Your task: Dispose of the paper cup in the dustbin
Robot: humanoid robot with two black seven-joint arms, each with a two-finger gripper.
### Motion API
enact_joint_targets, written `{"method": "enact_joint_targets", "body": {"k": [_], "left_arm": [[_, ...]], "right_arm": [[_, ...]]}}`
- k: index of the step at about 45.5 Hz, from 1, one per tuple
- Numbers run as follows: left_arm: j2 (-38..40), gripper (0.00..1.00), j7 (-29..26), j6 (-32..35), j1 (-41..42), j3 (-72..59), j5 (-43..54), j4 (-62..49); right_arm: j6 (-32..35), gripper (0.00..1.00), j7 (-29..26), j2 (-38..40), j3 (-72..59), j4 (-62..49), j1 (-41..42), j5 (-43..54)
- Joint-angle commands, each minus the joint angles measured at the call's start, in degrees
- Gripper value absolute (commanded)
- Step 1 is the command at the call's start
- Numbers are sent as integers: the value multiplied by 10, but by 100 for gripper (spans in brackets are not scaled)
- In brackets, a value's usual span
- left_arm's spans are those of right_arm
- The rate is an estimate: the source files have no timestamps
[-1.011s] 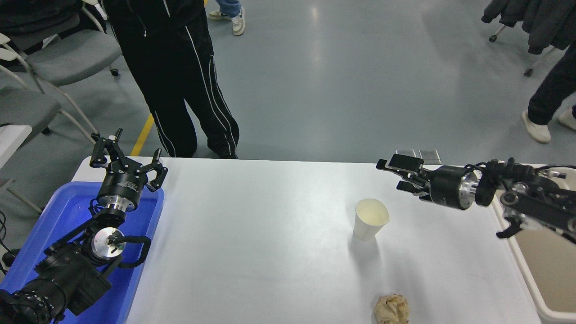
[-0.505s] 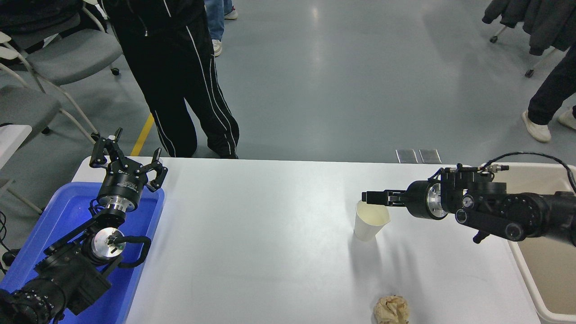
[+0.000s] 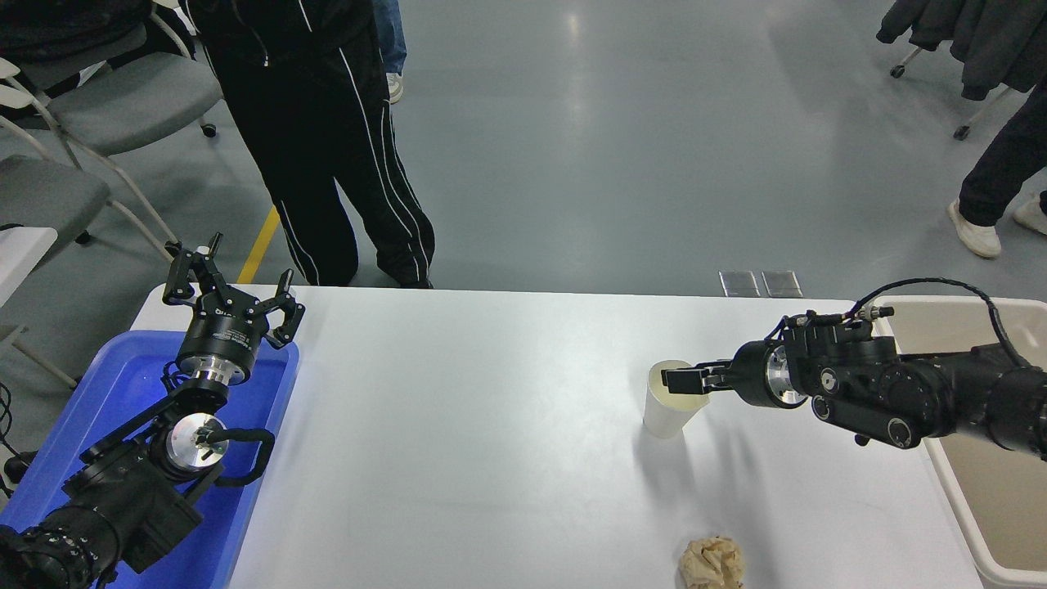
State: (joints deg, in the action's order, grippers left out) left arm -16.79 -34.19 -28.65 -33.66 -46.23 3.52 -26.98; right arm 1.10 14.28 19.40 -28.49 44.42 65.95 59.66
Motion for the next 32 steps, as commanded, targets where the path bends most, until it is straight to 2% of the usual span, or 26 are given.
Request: {"method": "enact_joint_targets", "body": {"k": [1, 3, 5, 11, 12, 32], "left_arm": [[0, 100, 0, 0, 0, 0, 0, 0], [0, 100, 0, 0, 0, 0, 0, 0], [0, 100, 0, 0, 0, 0, 0, 0], [0, 100, 0, 0, 0, 0, 0, 0], [0, 100, 0, 0, 0, 0, 0, 0], [0, 100, 0, 0, 0, 0, 0, 0]], "right_arm": [[0, 83, 14, -9, -21, -12, 1, 2], [-1, 77, 19, -9, -25, -12, 2, 3], [-1, 66, 22, -9, -29, -12, 3, 6], [-1, 4, 43, -9, -31, -12, 6, 17], [-1, 0, 50, -9, -31, -11, 8, 18], [-5, 0, 74, -8, -31, -9, 15, 18]]}}
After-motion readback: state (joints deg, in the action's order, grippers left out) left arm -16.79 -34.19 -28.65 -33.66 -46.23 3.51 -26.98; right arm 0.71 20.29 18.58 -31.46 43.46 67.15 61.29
